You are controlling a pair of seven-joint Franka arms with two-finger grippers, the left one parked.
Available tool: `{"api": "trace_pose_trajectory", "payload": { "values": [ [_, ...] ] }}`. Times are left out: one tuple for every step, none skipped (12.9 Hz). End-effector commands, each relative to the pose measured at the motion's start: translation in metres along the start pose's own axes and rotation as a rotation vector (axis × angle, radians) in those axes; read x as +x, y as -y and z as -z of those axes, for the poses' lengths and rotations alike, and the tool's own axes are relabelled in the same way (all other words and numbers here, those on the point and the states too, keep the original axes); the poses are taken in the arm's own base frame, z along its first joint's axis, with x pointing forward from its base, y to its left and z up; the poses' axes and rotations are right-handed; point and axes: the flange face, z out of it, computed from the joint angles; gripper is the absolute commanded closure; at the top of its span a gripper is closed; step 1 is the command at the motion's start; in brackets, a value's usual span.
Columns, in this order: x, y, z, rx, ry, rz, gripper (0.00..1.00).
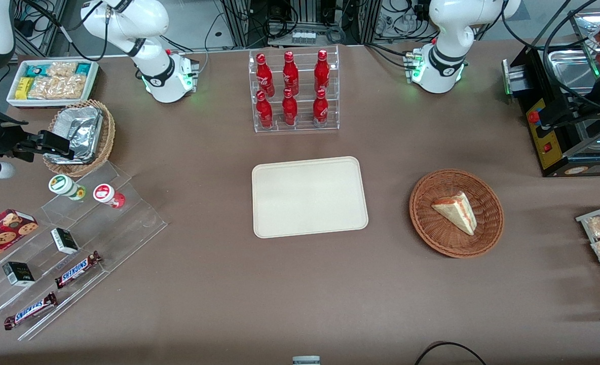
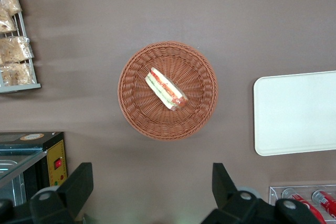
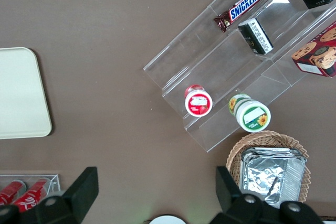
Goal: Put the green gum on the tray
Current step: 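Move the right gripper over the green-labelled gum tub on the acrylic stand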
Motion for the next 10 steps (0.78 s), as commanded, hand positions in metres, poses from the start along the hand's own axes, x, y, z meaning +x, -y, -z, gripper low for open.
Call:
{"api": "trace_pose_trajectory", "payload": {
  "values": [
    [0.004,-0.001,0.003,-0.010,0.010,-0.032,0.01],
    [0.005,-0.004,-0.003,-0.009,0.019,-0.037,0.01],
    [0.007,-0.009,-0.008,-0.007,0.023,-0.045,0.01],
    [0.009,-0.019,-0.021,-0.004,0.040,-0.050,0.01],
    [0.011,-0.026,-0.032,-0.001,0.038,-0.048,0.01],
    [0.010,-0.034,-0.043,0.005,0.033,-0.011,0.01],
    [0.012,-0.045,-0.053,0.006,0.020,0.052,0.01],
    [0.013,-0.064,-0.065,0.008,-0.001,0.164,0.01],
    [0.014,-0.080,-0.077,0.001,-0.037,0.284,0.01],
    [0.010,-0.100,-0.091,-0.008,-0.073,0.382,0.01]
  ]
}}
